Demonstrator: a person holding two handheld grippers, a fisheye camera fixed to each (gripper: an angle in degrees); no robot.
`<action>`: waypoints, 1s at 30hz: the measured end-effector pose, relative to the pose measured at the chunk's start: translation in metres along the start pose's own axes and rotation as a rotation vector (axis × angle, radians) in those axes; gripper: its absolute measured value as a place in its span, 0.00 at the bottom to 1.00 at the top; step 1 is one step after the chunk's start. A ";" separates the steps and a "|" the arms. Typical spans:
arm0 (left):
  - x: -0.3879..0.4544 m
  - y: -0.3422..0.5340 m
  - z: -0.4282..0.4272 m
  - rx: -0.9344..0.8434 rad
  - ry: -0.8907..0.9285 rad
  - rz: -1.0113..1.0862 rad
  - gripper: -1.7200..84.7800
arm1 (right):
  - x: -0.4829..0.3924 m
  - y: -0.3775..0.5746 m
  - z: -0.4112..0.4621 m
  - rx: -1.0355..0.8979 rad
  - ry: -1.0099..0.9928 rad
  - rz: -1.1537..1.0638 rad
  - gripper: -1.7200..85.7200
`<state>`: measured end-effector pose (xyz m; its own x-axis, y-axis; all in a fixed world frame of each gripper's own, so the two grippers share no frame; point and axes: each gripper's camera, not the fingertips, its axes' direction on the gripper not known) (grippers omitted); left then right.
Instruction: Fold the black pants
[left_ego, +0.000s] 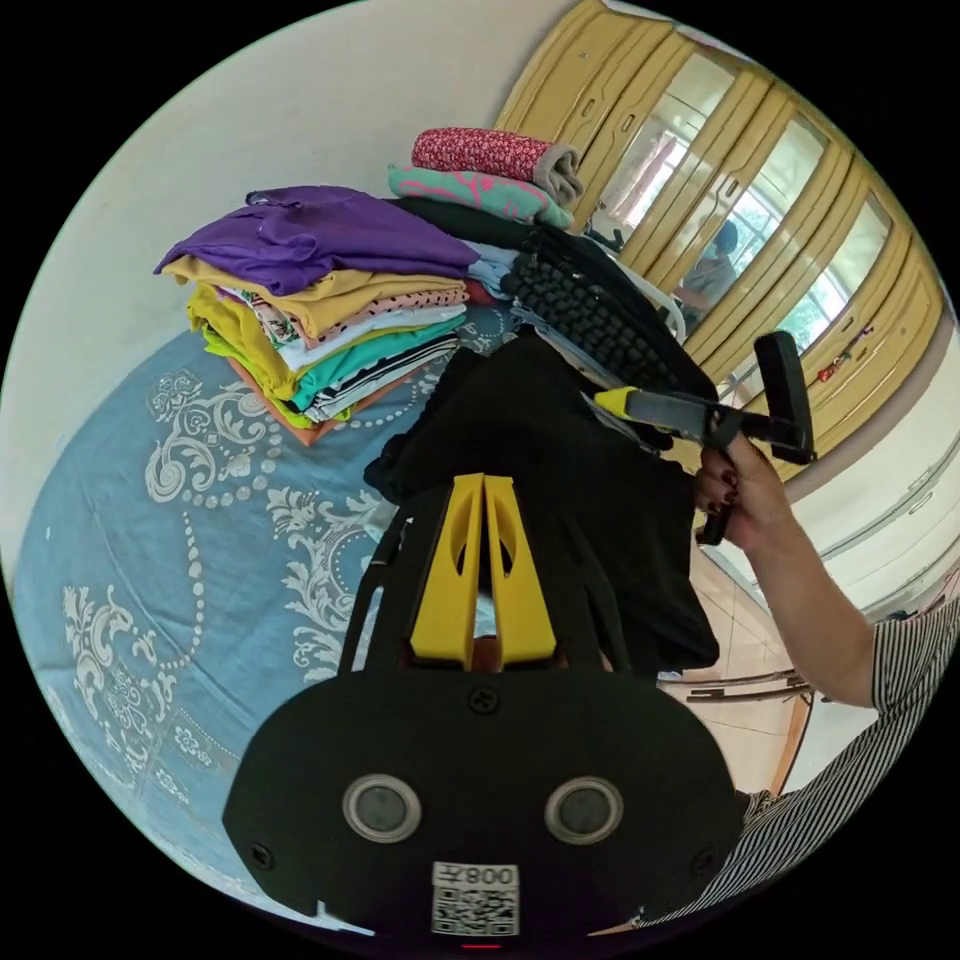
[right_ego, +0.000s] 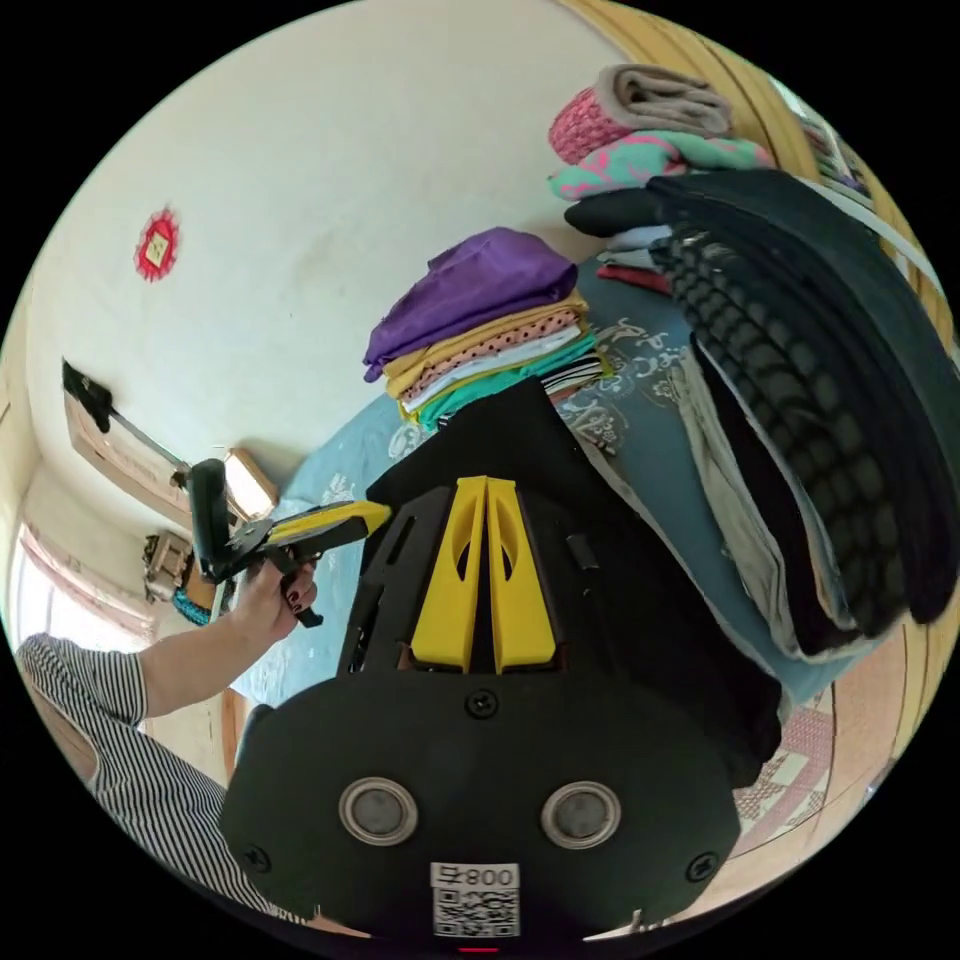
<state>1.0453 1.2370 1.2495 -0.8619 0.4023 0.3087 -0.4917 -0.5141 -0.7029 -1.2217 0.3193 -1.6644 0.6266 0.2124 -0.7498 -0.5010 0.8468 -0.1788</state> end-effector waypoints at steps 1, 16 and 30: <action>0.001 0.000 0.001 -0.003 -0.006 0.006 0.02 | -0.003 -0.016 0.017 -0.045 0.027 -0.001 0.02; -0.005 0.003 -0.027 0.066 0.084 -0.054 0.02 | -0.005 -0.075 0.034 -0.074 0.060 -0.027 0.02; 0.020 0.025 -0.041 0.025 -0.006 0.009 0.02 | -0.007 0.064 -0.032 -0.105 0.032 0.155 0.02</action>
<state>1.0208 1.2638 1.2118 -0.8672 0.3930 0.3058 -0.4864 -0.5368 -0.6894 -1.2775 0.3568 -1.6905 0.5188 0.3197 -0.7929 -0.6509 0.7490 -0.1239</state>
